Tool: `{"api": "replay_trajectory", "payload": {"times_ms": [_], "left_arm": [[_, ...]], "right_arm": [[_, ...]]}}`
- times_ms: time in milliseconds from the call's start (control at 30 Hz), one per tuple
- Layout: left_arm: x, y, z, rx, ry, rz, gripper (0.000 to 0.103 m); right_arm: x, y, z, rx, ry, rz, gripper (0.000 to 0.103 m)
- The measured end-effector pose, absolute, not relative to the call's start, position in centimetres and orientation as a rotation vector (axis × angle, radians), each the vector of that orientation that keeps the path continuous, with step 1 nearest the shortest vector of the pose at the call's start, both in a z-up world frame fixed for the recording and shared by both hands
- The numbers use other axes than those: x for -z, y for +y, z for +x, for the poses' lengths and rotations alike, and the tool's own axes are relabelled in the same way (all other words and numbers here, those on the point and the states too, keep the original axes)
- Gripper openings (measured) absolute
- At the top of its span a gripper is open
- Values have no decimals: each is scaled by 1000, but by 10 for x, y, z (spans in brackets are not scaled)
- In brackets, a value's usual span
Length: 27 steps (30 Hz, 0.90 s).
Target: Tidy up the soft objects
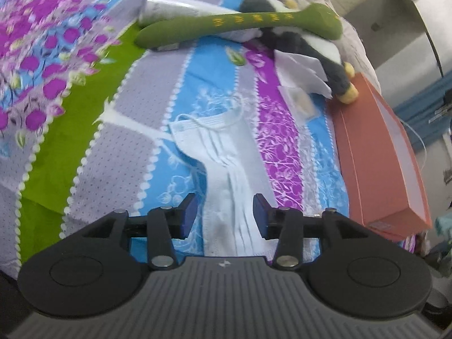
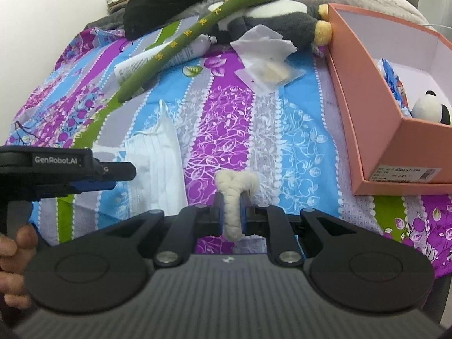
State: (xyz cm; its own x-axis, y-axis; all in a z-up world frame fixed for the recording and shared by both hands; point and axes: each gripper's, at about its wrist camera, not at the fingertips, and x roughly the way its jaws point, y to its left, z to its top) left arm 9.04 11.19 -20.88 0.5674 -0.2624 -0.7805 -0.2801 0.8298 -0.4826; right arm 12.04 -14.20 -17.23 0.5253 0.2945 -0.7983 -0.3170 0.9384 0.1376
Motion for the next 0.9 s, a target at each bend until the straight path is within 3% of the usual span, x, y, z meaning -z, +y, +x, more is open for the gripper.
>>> {"api": "replay_trajectory", "payload": {"times_ms": [433, 733, 900], "left_arm": [[233, 113, 117, 3, 981, -654, 47], [233, 110, 125, 8, 991, -617, 11], [218, 104, 122, 18, 947, -579, 6]], "right_arm": [[177, -151, 137, -333, 974, -34, 15], [178, -152, 139, -329, 975, -28, 15], [173, -153, 138, -324, 958, -24, 15]]}}
